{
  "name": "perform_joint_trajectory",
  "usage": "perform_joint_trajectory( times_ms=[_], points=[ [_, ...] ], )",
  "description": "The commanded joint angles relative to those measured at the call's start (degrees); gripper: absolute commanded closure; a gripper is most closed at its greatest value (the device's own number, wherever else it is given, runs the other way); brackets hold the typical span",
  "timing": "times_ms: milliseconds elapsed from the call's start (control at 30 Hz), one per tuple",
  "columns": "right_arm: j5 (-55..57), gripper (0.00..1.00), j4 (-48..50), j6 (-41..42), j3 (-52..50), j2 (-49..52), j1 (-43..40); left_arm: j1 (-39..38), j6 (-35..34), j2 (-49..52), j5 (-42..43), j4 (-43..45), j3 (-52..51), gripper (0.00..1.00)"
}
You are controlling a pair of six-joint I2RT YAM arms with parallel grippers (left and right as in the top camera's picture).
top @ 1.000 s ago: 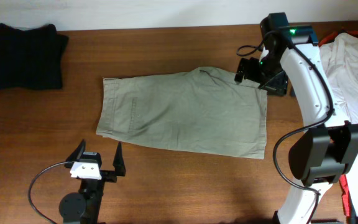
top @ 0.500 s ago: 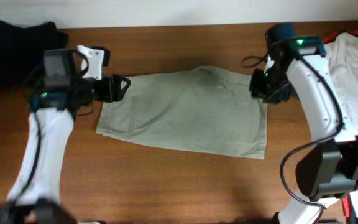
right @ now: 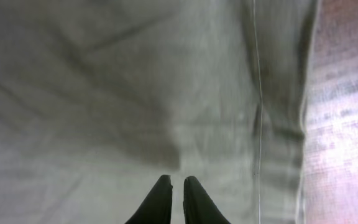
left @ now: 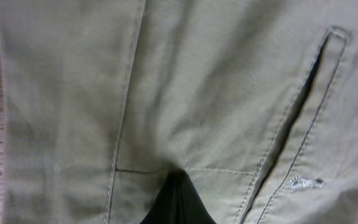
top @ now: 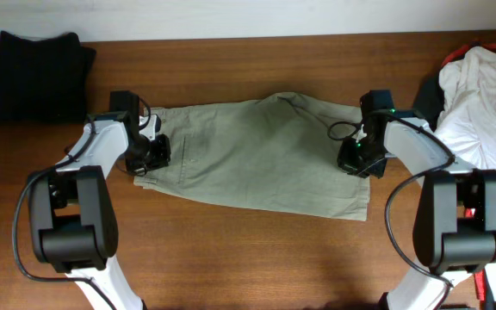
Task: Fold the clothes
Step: 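Pull the shorts apart with both grippers to flatten them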
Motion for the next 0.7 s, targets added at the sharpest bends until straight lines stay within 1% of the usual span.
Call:
perform_joint_trajectory(
  times_ms=[0, 133, 200, 233, 267, 333, 433, 467, 500, 533, 567, 633, 667],
  points=[
    [1.75, 0.89, 2.8, -0.83, -0.81, 3.5, -0.35, 1.55, -11.52, 5.92, -14.64, -3.82, -1.38, 0.99],
    [2.03, 0.89, 6.8, -1.22, -0.81, 4.5, -0.37, 5.44, -13.0, 5.84, -15.41, -9.49, -1.38, 0.99],
    [2.01, 0.9, 9.66, -1.2, -0.79, 4.57, -0.68, 8.57, -15.43, 5.84, -15.37, -12.87, -1.38, 0.99],
    [1.99, 0.92, 10.84, -1.01, -0.76, 4.57, -1.29, 9.99, -15.47, 5.84, -15.41, -13.84, -1.38, 0.99],
    [1.97, 0.95, 11.17, -1.01, -0.24, 4.57, -2.08, 10.8, -15.47, 5.84, -15.39, -14.45, -1.38, 0.99],
    [1.99, 0.96, 7.34, -1.25, 4.59, 4.52, -3.26, 11.1, -15.47, 5.07, -15.39, -14.75, -1.38, 0.99],
    [3.26, 0.96, -2.36, -1.27, 18.14, 4.28, -3.48, 11.1, -15.45, -0.83, -15.43, -15.69, -1.38, 0.99],
    [3.13, 0.71, -3.87, -2.91, 22.27, 4.28, -3.48, 11.1, -15.45, -4.55, -15.41, -15.43, -1.36, 0.99],
    [3.02, 0.42, -3.76, -4.33, 23.8, 4.28, -3.37, 11.1, -15.45, -6.47, -15.34, -15.02, -1.36, 0.87],
    [2.54, 0.39, -3.21, -5.16, 24.09, 4.31, -3.37, 11.08, -15.47, -8.02, -15.32, -14.75, -1.36, 0.55],
    [0.57, 0.39, -3.02, -5.84, 24.06, 5.01, -3.37, 11.1, -15.47, -8.9, -15.32, -14.51, -1.36, 0.01],
    [-3.39, 0.41, -1.44, -7.3, 23.8, 7.13, -3.19, 11.1, -15.47, -8.94, -15.34, -13.7, -1.38, 0.01],
    [-3.65, 0.44, -0.72, -7.26, 23.8, 8.55, -2.99, 11.1, -15.47, -8.94, -15.34, -13.27, -1.38, 0.01]
  ],
)
